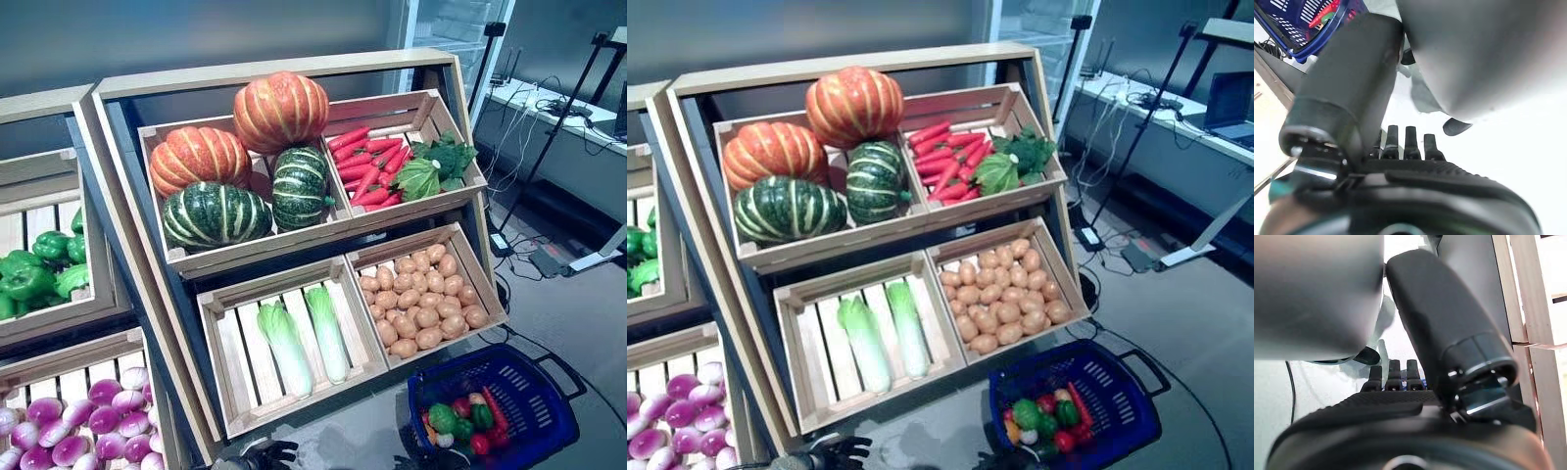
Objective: Put vegetables into the basket
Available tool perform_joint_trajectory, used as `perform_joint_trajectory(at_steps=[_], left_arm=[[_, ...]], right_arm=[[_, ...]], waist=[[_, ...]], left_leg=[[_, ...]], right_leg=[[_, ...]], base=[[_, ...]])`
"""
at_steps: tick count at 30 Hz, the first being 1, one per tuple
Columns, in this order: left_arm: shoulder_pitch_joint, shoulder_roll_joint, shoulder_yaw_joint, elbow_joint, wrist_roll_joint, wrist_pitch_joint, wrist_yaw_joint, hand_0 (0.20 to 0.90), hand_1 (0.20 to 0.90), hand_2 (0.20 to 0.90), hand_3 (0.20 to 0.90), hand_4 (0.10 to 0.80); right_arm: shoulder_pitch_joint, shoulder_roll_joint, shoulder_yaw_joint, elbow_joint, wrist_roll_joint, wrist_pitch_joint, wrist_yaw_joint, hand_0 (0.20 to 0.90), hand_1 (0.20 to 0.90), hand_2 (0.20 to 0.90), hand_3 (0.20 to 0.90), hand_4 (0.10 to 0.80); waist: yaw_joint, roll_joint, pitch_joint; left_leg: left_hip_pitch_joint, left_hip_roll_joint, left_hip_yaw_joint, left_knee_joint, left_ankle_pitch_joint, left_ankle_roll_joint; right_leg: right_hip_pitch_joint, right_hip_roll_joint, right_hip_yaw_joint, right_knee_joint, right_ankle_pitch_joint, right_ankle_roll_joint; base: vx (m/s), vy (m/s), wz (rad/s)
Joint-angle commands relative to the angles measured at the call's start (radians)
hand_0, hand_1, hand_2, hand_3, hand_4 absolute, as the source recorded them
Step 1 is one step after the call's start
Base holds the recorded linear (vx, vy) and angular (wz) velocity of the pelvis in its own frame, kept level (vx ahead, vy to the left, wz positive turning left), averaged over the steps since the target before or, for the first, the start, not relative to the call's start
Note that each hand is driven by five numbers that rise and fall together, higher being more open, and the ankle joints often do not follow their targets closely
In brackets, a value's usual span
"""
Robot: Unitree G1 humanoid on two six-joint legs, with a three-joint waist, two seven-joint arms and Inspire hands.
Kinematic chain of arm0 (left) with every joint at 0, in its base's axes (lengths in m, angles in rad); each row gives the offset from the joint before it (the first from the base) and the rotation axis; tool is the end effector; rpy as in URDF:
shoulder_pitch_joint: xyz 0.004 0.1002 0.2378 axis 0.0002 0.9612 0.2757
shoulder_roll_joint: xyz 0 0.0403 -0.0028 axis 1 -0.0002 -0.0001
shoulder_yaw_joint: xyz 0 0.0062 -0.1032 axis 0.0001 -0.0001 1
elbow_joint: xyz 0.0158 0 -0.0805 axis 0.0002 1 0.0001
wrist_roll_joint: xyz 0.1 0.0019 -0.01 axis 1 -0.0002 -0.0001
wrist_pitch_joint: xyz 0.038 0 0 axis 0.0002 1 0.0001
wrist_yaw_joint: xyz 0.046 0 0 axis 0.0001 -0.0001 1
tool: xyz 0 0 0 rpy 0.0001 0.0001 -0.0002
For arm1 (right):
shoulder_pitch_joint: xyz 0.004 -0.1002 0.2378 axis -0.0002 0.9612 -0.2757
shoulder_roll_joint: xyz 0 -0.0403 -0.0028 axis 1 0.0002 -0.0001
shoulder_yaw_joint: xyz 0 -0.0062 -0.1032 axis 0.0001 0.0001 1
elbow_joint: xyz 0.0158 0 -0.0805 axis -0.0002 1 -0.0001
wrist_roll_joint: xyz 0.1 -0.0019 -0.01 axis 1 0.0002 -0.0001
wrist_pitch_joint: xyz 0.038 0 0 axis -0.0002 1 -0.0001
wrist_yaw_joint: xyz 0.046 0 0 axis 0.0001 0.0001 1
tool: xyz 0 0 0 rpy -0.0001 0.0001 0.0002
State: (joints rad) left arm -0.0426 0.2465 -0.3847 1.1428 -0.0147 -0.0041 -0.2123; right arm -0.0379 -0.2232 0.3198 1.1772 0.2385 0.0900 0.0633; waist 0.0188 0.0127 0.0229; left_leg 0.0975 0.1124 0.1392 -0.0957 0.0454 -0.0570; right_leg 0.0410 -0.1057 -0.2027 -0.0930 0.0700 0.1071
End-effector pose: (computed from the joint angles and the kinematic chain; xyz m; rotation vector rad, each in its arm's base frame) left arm 0.0975 0.2036 -0.1116 0.3126 1.1695 -0.3806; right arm 0.0880 -0.2036 -0.1157 -0.1431 1.2579 0.0600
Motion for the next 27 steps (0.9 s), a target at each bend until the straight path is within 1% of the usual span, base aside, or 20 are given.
perform_joint_trajectory(at_steps=[1, 9, 12, 14, 15, 16, 18, 20, 21, 24, 26, 27], left_arm=[[-0.108, -0.001, 0.020, 0.062, -0.010, -0.032, 0.005, 0.900, 0.900, 0.900, 0.900, 0.800], [-0.108, -0.002, 0.016, 0.064, 0.001, -0.030, 0.005, 0.900, 0.900, 0.900, 0.900, 0.800], [-0.109, 0.002, 0.015, 0.062, 0.034, -0.037, 0.008, 0.900, 0.900, 0.900, 0.900, 0.800], [-0.112, 0.005, 0.005, 0.058, 0.060, -0.063, 0.016, 0.900, 0.900, 0.900, 0.900, 0.800], [-0.117, 0.012, -0.002, 0.043, 0.066, -0.096, 0.009, 0.900, 0.900, 0.900, 0.900, 0.800], [-0.123, 0.017, -0.009, 0.024, 0.060, -0.121, 0.000, 0.900, 0.900, 0.900, 0.900, 0.800], [-0.131, 0.023, -0.014, 0.000, 0.035, -0.140, -0.022, 0.900, 0.900, 0.900, 0.900, 0.800], [-0.145, 0.030, -0.016, -0.054, -0.009, -0.119, -0.075, 0.900, 0.900, 0.900, 0.900, 0.800], [-0.157, 0.039, -0.030, -0.131, -0.020, -0.101, -0.130, 0.900, 0.900, 0.900, 0.900, 0.800], [-0.170, 0.064, -0.068, -0.265, -0.035, -0.101, -0.221, 0.900, 0.900, 0.900, 0.900, 0.800], [-0.184, 0.092, -0.097, -0.384, -0.069, -0.063, -0.301, 0.900, 0.900, 0.900, 0.900, 0.800], [-0.200, 0.124, -0.123, -0.508, -0.115, -0.023, -0.392, 0.900, 0.900, 0.900, 0.900, 0.800]], right_arm=[[-0.087, 0.016, 0.010, 0.036, -0.040, -0.025, -0.005, 0.900, 0.900, 0.900, 0.900, 0.800], [-0.089, 0.017, 0.010, 0.045, -0.043, -0.025, -0.003, 0.900, 0.900, 0.900, 0.900, 0.800], [-0.087, 0.019, 0.012, 0.040, -0.041, -0.021, -0.004, 0.900, 0.900, 0.900, 0.900, 0.800], [-0.086, 0.019, 0.014, 0.037, -0.040, -0.019, -0.005, 0.900, 0.900, 0.900, 0.900, 0.800], [-0.087, 0.018, 0.020, 0.036, -0.037, -0.021, -0.004, 0.900, 0.900, 0.900, 0.900, 0.800], [-0.088, 0.017, 0.026, 0.033, -0.031, -0.020, -0.006, 0.900, 0.900, 0.900, 0.900, 0.800], [-0.088, 0.014, 0.029, 0.028, -0.029, -0.017, -0.006, 0.900, 0.900, 0.900, 0.900, 0.800], [-0.089, 0.008, 0.032, 0.017, -0.031, -0.012, -0.003, 0.900, 0.900, 0.900, 0.900, 0.800], [-0.091, 0.002, 0.035, 0.004, -0.027, -0.003, -0.004, 0.900, 0.900, 0.900, 0.900, 0.800], [-0.094, -0.007, 0.042, -0.014, -0.021, 0.009, -0.004, 0.900, 0.900, 0.900, 0.900, 0.800], [-0.095, -0.012, 0.044, -0.018, -0.018, 0.012, -0.004, 0.900, 0.900, 0.900, 0.900, 0.800], [-0.095, -0.016, 0.041, -0.019, -0.020, 0.013, -0.004, 0.900, 0.900, 0.900, 0.900, 0.800]], waist=[[-0.002, -0.036, 0.032], [0.001, -0.037, 0.032], [0.000, -0.037, 0.031], [-0.002, -0.036, 0.032], [-0.003, -0.035, 0.034], [-0.004, -0.034, 0.036], [-0.006, -0.034, 0.037], [-0.008, -0.032, 0.039], [-0.008, -0.030, 0.041], [-0.006, -0.026, 0.044], [-0.005, -0.022, 0.045], [-0.004, -0.017, 0.044]], left_leg=[[0.001, -0.001, -0.060, 0.008, -0.036, -0.007], [0.003, -0.002, -0.063, 0.008, -0.038, -0.006], [0.001, -0.001, -0.062, 0.008, -0.036, -0.007], [-0.001, -0.001, -0.062, 0.008, -0.035, -0.007], [-0.001, 0.000, -0.062, 0.008, -0.035, -0.008], [0.000, -0.001, -0.062, 0.008, -0.035, -0.008], [0.000, -0.001, -0.060, 0.008, -0.035, -0.008], [-0.002, -0.001, -0.059, 0.008, -0.035, -0.008], [-0.003, -0.001, -0.058, 0.008, -0.035, -0.008], [-0.007, 0.000, -0.057, 0.008, -0.033, -0.010], [-0.008, 0.000, -0.056, 0.008, -0.034, -0.009], [-0.009, 0.000, -0.056, 0.008, -0.034, -0.009]], right_leg=[[0.074, -0.042, -0.021, 0.010, -0.029, 0.042], [0.078, -0.041, -0.022, 0.006, -0.029, 0.041], [0.076, -0.041, -0.021, 0.006, -0.028, 0.042], [0.073, -0.040, -0.020, 0.009, -0.029, 0.042], [0.072, -0.040, -0.019, 0.010, -0.029, 0.042], [0.072, -0.040, -0.018, 0.011, -0.030, 0.043], [0.070, -0.040, -0.016, 0.012, -0.030, 0.043], [0.067, -0.040, -0.014, 0.013, -0.029, 0.044], [0.065, -0.041, -0.013, 0.013, -0.028, 0.046], [0.060, -0.043, -0.013, 0.014, -0.025, 0.047], [0.058, -0.044, -0.014, 0.015, -0.023, 0.049], [0.057, -0.046, -0.014, 0.014, -0.022, 0.051]], base=[[0.000, 0.000, 0.00], [0.000, 0.000, 0.00], [0.000, 0.000, 0.00], [0.000, 0.000, 0.00], [0.000, 0.000, 0.00], [0.000, 0.000, 0.00], [0.000, 0.000, 0.00], [0.000, 0.000, 0.00], [0.000, 0.000, 0.00], [-0.010, 0.001, 0.00], [0.000, 0.000, 0.00], [0.000, 0.000, 0.00]])
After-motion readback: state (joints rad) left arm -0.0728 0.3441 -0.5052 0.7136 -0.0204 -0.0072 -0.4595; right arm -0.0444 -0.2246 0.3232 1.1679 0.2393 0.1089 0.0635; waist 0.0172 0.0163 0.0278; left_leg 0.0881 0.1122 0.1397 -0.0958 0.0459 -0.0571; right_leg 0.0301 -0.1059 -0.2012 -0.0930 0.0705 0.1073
